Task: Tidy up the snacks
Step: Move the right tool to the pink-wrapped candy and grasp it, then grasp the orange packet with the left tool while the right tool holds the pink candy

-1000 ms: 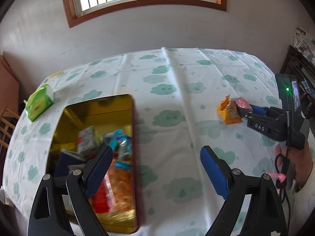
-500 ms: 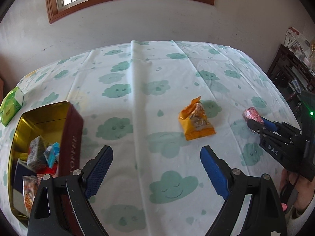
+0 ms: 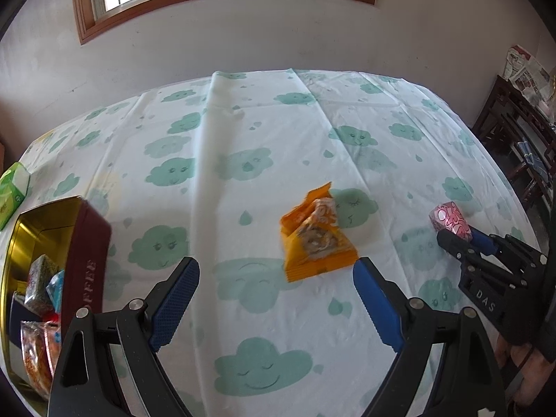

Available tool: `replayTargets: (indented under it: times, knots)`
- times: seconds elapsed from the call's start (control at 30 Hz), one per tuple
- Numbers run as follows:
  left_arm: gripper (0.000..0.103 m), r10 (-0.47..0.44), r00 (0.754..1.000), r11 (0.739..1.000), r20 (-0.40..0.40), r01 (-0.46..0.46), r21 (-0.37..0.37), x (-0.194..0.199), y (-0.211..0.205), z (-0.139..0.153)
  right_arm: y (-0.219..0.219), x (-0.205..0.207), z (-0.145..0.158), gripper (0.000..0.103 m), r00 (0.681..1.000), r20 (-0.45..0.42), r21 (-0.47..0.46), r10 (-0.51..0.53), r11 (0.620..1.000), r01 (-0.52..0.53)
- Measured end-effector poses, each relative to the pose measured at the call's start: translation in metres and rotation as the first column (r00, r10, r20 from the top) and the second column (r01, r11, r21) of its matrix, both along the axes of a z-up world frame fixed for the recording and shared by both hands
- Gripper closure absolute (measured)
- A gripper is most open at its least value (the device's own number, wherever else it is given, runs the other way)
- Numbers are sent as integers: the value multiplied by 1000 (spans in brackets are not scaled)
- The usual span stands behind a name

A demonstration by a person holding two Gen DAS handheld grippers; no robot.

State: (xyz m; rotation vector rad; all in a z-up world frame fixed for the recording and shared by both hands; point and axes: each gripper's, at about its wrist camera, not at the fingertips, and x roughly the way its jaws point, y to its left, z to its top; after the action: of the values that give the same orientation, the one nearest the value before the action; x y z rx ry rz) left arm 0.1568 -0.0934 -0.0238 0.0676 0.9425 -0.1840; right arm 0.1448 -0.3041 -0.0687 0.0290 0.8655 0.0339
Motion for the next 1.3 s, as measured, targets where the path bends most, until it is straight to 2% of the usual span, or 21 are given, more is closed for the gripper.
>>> replayTargets:
  times: [0.13,0.37,0.6,0.67,1.17,1.3]
  knots:
    - [18,-17,1000,1000,-19,16,-6,13,-16,-8,0,0,0,73,1000,0,5,0,1000,0]
    - [24,16,999,1000,-31,-16,4,37,-21,-17,-1,0,0,72,1000,1,18,1,1000,-1]
    - [48,9,997,999,-77,-12,-43,46,-15,-31,-2,0,-1,72,1000,1,23,1,1000,-1]
    - [62,-11,997,998,-75,7,-61,43,-15,-30,-2,0,-1,72,1000,1,23,1,1000,-1]
    - [69,-11,998,1000,-65,10,-14,12,4,-26,0,0,-1,72,1000,-1,5,0,1000,0]
    - [70,-21,997,1000,-79,19,-25,1,12,-25,1,0,-1,72,1000,-2,-3,0,1000,0]
